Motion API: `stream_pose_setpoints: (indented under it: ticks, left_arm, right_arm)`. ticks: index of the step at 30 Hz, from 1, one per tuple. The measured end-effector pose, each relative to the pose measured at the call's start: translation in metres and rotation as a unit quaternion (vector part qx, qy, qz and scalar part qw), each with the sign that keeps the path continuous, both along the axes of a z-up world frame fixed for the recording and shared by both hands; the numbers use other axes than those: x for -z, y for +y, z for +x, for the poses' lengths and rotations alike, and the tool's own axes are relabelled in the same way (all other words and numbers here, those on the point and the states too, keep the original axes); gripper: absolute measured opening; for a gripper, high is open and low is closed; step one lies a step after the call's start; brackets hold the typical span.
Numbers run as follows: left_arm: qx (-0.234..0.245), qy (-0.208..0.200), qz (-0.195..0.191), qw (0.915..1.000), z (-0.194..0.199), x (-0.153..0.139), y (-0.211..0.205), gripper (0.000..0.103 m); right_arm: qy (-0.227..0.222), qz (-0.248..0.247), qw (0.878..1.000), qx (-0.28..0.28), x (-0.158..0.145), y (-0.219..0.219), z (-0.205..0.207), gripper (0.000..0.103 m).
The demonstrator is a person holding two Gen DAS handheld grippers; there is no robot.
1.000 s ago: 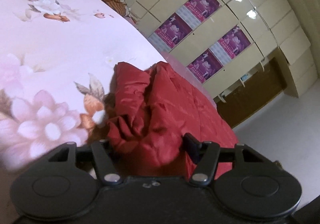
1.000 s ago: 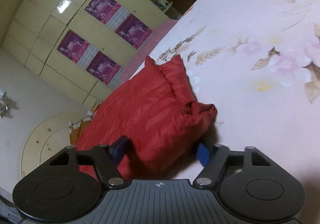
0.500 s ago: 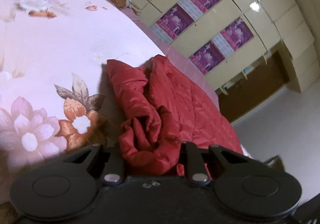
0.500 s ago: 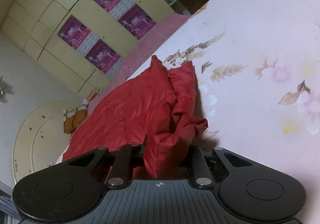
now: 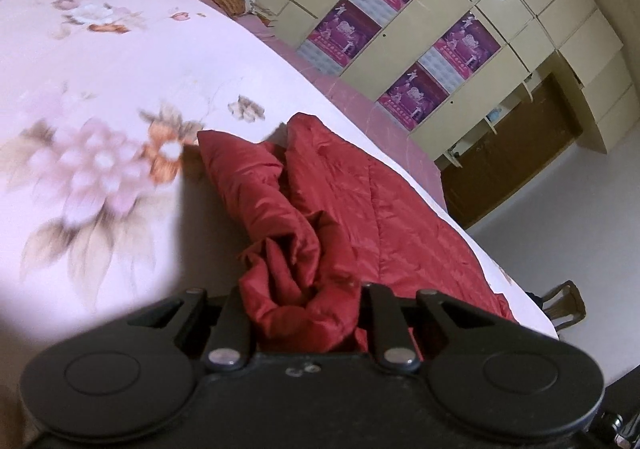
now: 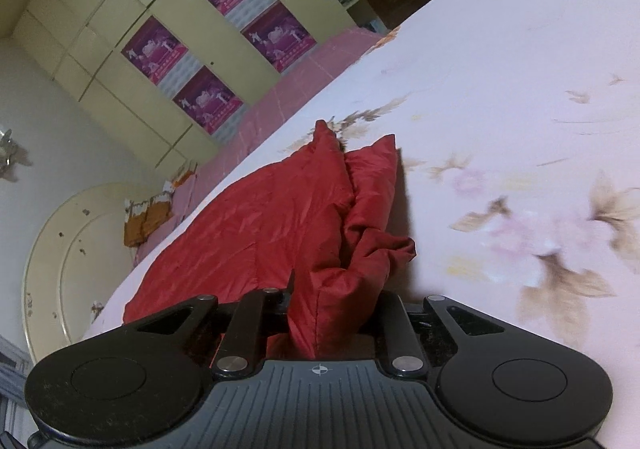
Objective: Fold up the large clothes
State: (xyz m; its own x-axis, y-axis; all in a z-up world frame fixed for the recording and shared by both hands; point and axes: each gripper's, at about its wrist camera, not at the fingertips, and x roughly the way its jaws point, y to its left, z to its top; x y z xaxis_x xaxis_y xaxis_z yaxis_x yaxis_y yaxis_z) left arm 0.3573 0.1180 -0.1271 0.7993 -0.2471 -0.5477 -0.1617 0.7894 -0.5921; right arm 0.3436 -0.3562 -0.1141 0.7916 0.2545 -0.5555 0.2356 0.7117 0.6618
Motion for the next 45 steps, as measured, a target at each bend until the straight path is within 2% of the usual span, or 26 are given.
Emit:
stream_pose_setpoints:
  ticks: [10,19,31,32,33,34,35,37,41,45]
  left_arm:
    - [-0.017,0.002,0.001,0.9999,-0.081,-0.006,-0.019,0.017]
    - [-0.037,0.003,-0.011,0.9992,-0.147,-0.002,-0.016,0.017]
    - [-0.038,0.003,-0.011,0.9992,-0.199,0.008,-0.019,0.018]
    - [-0.039,0.005,-0.009,0.9992,-0.198,0.010,-0.019,0.019]
    - [-0.041,0.008,-0.008,0.9991,-0.198,0.012,-0.020,0.023]
    - [-0.042,0.014,-0.005,0.9990,-0.196,0.016,-0.020,0.033]
    - [-0.044,0.019,0.001,0.9989,-0.194,0.019,-0.020,0.036]
    - [-0.048,0.018,-0.016,0.9986,-0.195,0.022,-0.016,0.039]
    - [-0.044,0.021,-0.007,0.9988,-0.197,0.020,-0.010,0.042]
    - [-0.066,0.018,-0.006,0.9976,-0.210,0.017,0.004,0.054]
  right_arm:
    - [0.001,0.004,1.000,-0.016,-0.010,-0.026,-0.076,0.016]
    - [-0.001,0.006,0.999,-0.039,-0.011,-0.030,-0.134,0.016]
    - [-0.004,-0.005,0.998,-0.060,-0.008,-0.036,-0.195,0.016]
    - [-0.003,-0.009,0.998,-0.063,-0.007,-0.036,-0.196,0.016]
    - [0.003,-0.010,0.998,-0.065,-0.003,-0.035,-0.194,0.016]
    - [0.009,-0.008,0.998,-0.066,0.003,-0.036,-0.193,0.016]
    - [0.013,-0.009,0.998,-0.066,0.007,-0.036,-0.191,0.016]
    - [0.017,-0.008,0.998,-0.065,0.018,-0.038,-0.188,0.016]
    - [0.014,0.006,0.998,-0.064,0.027,-0.043,-0.190,0.020]
    - [0.013,0.009,0.998,-0.059,0.023,-0.057,-0.199,0.035]
